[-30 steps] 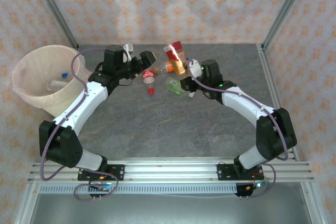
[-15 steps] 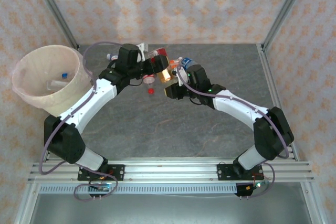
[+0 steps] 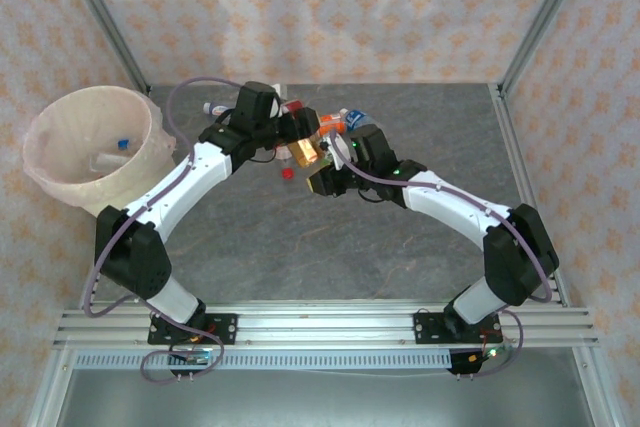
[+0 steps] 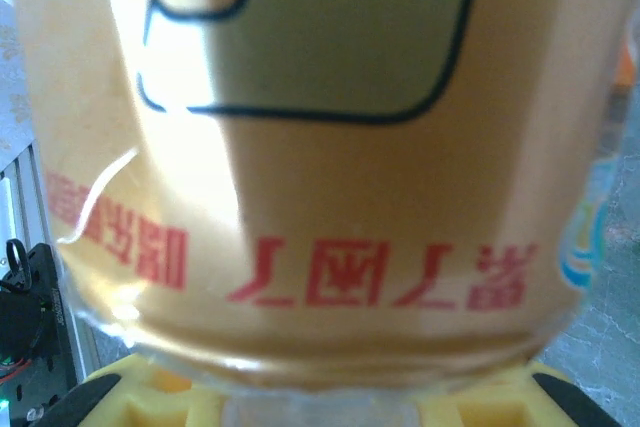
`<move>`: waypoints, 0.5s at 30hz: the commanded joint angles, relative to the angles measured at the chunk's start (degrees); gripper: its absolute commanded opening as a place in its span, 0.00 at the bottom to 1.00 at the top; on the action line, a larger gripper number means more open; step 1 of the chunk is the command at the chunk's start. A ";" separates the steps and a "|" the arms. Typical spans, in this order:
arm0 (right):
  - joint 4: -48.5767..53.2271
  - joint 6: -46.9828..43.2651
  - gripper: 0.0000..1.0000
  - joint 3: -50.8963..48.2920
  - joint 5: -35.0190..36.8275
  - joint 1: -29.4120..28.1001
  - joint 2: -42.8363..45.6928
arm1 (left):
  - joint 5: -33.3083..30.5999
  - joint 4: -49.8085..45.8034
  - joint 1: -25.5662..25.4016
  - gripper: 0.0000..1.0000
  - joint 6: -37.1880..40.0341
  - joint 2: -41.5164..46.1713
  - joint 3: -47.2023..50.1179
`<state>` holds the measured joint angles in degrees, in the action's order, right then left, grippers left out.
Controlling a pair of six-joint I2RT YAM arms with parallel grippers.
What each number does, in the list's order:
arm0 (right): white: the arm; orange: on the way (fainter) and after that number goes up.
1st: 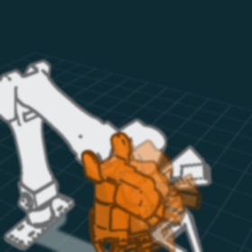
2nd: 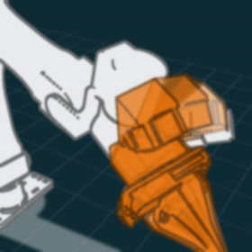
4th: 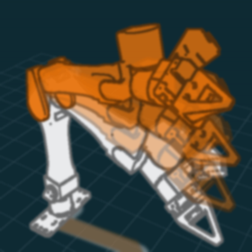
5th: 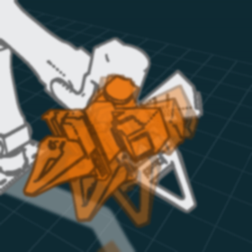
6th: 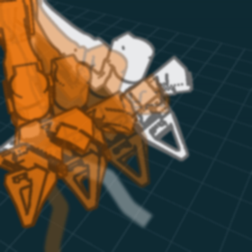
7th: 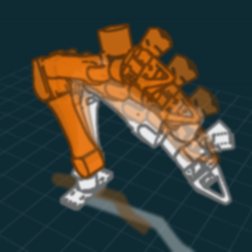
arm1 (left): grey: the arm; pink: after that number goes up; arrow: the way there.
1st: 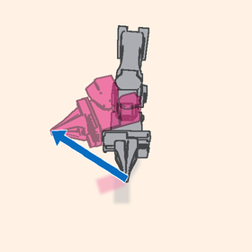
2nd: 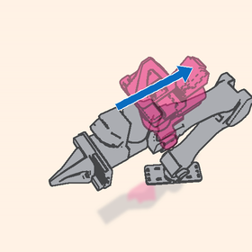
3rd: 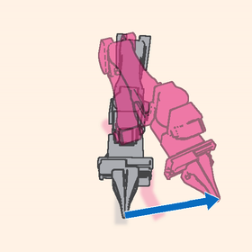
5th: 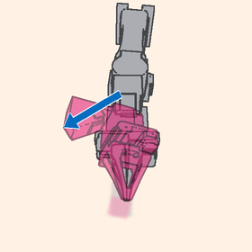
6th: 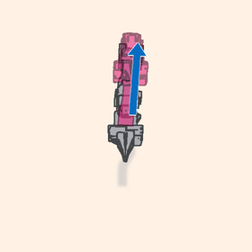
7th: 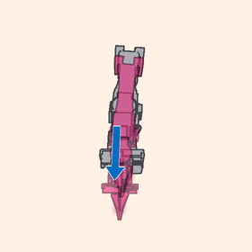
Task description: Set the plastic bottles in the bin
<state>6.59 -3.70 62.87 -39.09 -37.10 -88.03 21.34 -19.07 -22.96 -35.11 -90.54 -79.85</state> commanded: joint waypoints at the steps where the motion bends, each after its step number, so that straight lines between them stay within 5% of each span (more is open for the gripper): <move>1: 0.11 -2.45 0.34 2.80 -1.80 -0.30 1.10 | -0.35 -0.97 0.19 0.69 0.38 -0.10 -1.99; 8: 0.69 -0.19 0.99 3.74 2.24 -0.25 3.17 | -1.78 -0.80 2.12 0.61 0.07 3.19 -1.50; 15: -7.06 5.19 0.99 -1.43 18.18 -0.09 11.12 | -4.10 -1.83 6.78 0.61 1.85 10.59 0.99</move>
<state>5.26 -2.15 63.88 -31.00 -37.19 -81.54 19.92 -20.32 -17.26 -35.33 -84.47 -79.29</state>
